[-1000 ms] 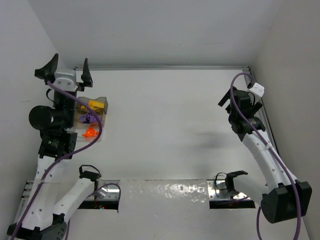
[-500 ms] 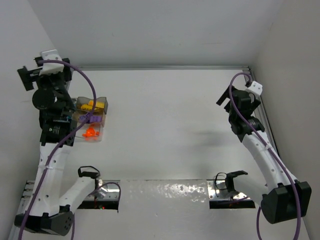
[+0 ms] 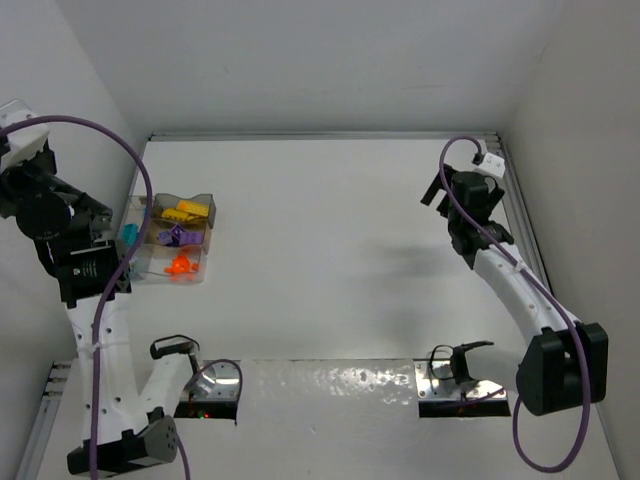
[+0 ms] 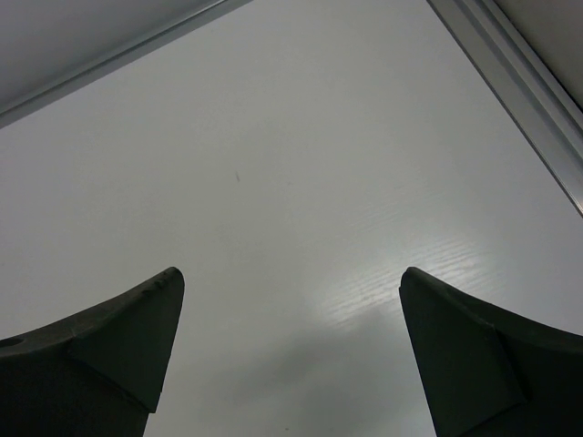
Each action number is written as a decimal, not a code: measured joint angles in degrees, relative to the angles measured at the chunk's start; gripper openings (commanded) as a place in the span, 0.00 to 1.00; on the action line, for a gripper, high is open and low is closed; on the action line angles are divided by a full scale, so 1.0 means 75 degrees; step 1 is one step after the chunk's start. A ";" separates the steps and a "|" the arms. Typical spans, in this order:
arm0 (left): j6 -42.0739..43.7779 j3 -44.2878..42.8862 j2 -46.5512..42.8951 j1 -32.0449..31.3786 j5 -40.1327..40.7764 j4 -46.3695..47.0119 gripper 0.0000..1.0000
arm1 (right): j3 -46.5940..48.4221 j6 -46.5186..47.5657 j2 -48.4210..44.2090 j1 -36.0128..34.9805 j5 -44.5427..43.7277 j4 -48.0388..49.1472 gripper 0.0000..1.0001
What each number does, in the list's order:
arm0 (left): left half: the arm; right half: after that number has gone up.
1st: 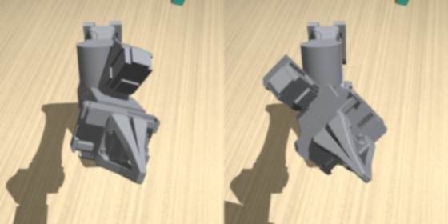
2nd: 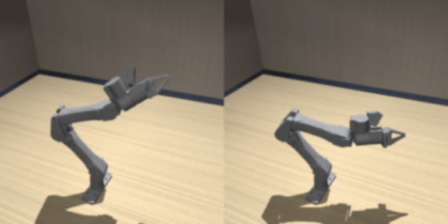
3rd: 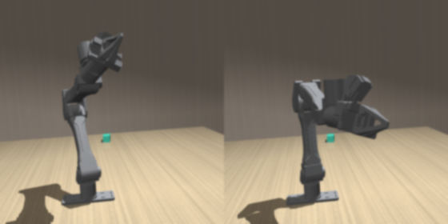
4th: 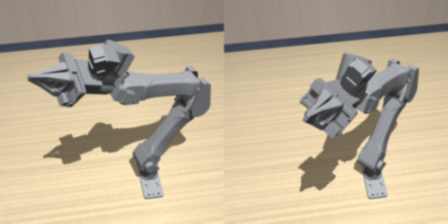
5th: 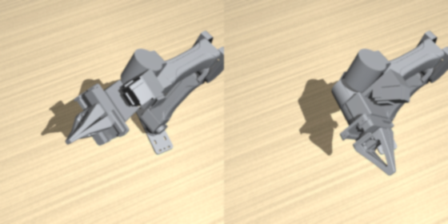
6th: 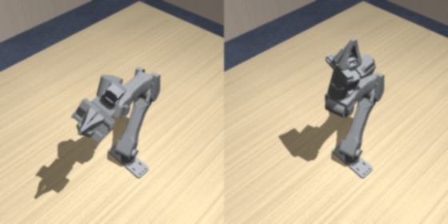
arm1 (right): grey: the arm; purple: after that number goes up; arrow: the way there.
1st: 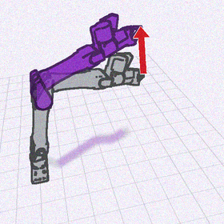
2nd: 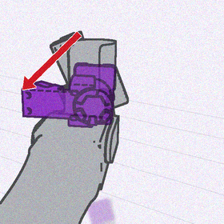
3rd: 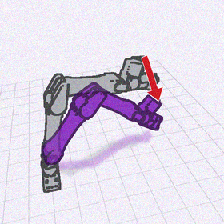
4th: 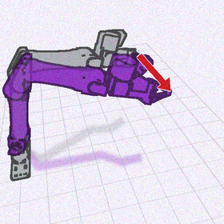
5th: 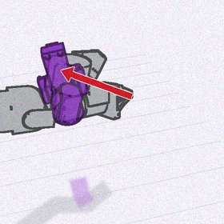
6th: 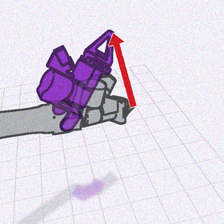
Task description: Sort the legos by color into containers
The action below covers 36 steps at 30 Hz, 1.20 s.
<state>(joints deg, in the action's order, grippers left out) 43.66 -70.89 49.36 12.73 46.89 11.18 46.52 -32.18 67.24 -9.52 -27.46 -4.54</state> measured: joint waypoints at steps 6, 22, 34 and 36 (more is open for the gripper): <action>-0.0070 0.0067 -0.0012 0.1046 0.0251 -0.0207 0.85 | 0.0291 0.0178 0.0629 0.0003 0.0242 0.0195 0.99; -0.0609 0.0125 0.0207 0.1967 0.0347 -0.0979 0.85 | 0.0446 0.0414 0.1105 0.0000 0.0472 0.0781 0.99; -0.0697 0.0128 0.0283 0.2066 0.0294 -0.1128 0.85 | 0.0446 0.0466 0.1157 0.0003 0.0478 0.0816 0.99; -0.0708 0.0125 0.0283 0.2066 0.0283 -0.1145 0.85 | 0.0446 0.0463 0.1157 0.0000 0.0478 0.0819 0.99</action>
<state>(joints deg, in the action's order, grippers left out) 38.35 -69.95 51.48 28.23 49.01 2.59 49.87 -28.71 75.92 -9.52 -23.88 1.61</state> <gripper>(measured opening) 0.851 0.992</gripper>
